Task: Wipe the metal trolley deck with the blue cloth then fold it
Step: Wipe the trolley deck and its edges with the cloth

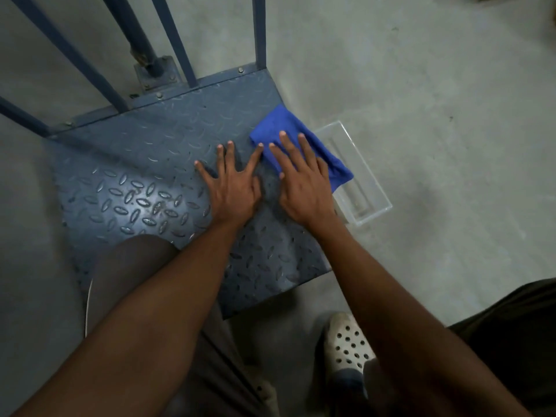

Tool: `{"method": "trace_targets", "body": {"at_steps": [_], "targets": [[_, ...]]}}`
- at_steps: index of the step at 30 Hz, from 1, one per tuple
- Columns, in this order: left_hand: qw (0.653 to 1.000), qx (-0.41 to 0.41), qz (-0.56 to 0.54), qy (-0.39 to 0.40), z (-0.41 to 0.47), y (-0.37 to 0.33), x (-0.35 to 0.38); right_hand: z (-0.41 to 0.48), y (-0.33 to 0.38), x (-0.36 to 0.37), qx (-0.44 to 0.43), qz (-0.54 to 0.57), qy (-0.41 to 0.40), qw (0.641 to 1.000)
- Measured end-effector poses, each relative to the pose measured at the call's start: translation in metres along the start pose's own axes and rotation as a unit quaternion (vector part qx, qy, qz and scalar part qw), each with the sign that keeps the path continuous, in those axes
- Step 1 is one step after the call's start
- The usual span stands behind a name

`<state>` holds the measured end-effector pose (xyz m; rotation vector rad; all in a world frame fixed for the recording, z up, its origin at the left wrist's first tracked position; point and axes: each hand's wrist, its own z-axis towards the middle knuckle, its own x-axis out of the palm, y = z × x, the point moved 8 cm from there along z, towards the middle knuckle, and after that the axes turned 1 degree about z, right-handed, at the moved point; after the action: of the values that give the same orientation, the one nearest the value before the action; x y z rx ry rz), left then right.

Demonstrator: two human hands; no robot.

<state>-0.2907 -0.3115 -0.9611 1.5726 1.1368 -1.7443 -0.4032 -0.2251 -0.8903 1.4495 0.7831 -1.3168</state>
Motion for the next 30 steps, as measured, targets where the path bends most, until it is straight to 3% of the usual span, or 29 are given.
{"method": "trace_targets", "body": {"at_steps": [4,7,12,17,27,30], "targets": [[0.993,-0.090,-0.047,-0.058,-0.027,0.004,-0.015,0.032,-0.017,0.003,-0.074,-0.062,0.076,0.992],[0.990,-0.118,-0.059,-0.045,-0.021,-0.006,-0.030,0.041,-0.033,-0.010,-0.066,-0.073,0.075,0.992],[0.996,-0.081,-0.014,-0.040,-0.022,-0.019,-0.038,-0.005,-0.017,-0.014,0.082,-0.029,0.006,0.996],[0.995,0.096,0.006,-0.007,-0.040,-0.009,-0.054,-0.073,0.011,-0.016,0.080,-0.007,0.017,0.997],[0.998,0.040,0.002,-0.049,-0.033,-0.049,-0.111,0.017,-0.035,-0.085,0.182,-0.023,-0.070,0.981],[0.998,0.033,-0.002,-0.046,-0.043,-0.048,-0.107,-0.034,0.006,-0.070,0.109,-0.040,-0.059,0.992]]}}
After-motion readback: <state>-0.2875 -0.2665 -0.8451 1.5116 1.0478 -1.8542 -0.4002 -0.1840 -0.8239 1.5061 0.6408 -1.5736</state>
